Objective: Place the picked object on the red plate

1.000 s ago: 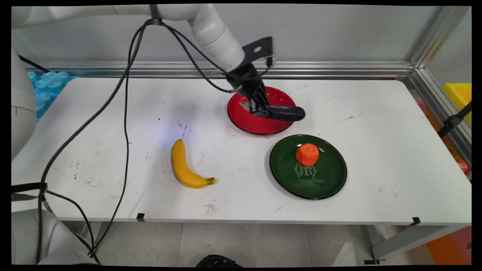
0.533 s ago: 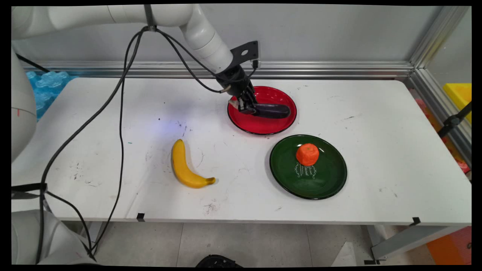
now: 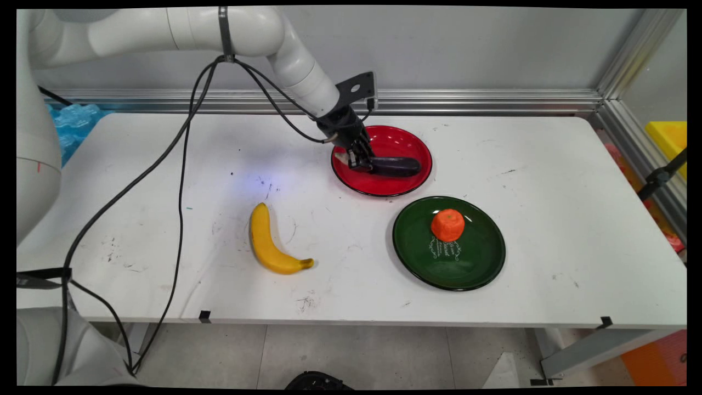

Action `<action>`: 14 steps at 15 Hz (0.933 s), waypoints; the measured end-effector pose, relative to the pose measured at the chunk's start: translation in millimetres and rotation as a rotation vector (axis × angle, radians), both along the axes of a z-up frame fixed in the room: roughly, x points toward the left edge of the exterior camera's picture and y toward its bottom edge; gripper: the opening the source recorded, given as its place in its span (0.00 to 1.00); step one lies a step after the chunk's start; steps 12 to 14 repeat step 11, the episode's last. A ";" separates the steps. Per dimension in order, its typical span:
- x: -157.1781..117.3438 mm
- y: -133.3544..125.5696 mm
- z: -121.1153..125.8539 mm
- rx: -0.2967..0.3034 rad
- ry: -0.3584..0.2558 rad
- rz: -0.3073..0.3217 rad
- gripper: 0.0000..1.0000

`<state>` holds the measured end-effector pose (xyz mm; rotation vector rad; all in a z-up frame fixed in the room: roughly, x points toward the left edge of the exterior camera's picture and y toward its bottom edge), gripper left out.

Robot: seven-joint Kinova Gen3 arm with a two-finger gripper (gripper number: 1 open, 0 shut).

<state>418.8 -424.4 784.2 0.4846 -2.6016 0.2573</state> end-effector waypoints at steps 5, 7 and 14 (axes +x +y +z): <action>0.4 -4.3 -14.3 0.012 0.019 0.013 0.00; -0.6 -5.9 -17.1 0.015 0.030 0.018 1.00; -4.9 -10.5 -12.8 0.007 0.047 0.032 1.00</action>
